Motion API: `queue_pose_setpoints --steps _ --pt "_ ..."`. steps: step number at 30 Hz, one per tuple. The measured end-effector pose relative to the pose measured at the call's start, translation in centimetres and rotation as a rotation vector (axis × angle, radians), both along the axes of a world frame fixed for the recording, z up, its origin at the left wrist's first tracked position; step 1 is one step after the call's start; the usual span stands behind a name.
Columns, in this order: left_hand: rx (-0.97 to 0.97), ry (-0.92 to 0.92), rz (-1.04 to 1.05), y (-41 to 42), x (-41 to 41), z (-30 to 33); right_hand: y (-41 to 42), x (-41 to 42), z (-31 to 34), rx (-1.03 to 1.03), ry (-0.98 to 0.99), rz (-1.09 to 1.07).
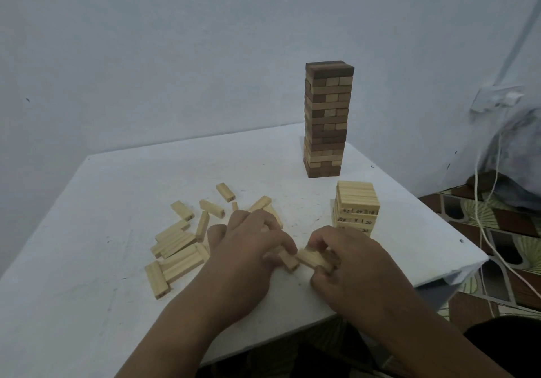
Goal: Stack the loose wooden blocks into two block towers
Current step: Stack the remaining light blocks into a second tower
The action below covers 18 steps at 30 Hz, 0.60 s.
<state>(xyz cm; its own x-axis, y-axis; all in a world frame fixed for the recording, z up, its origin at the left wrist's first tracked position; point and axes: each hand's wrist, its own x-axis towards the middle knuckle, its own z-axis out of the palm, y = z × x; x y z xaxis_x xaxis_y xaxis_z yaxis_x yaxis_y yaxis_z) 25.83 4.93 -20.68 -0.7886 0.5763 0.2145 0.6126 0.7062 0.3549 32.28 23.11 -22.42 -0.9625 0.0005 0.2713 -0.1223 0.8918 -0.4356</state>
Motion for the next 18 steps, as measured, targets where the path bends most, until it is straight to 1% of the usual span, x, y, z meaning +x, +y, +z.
queue_pose_setpoints --steps 6,10,14,18 --pt "-0.033 -0.013 -0.073 0.9 -0.2 -0.4 1.2 0.7 0.0 -0.086 0.001 0.055" --pt "0.092 -0.086 -0.124 1.0 -0.7 -0.7 1.7 0.9 0.5 -0.153 -0.006 0.13" --pt "-0.053 -0.031 -0.076 0.8 -0.4 -0.3 2.4 0.7 0.6 -0.183 -0.028 0.194" --pt "-0.081 -0.105 -0.112 0.6 -0.2 0.2 3.0 0.2 0.4 -0.245 -0.054 0.191"
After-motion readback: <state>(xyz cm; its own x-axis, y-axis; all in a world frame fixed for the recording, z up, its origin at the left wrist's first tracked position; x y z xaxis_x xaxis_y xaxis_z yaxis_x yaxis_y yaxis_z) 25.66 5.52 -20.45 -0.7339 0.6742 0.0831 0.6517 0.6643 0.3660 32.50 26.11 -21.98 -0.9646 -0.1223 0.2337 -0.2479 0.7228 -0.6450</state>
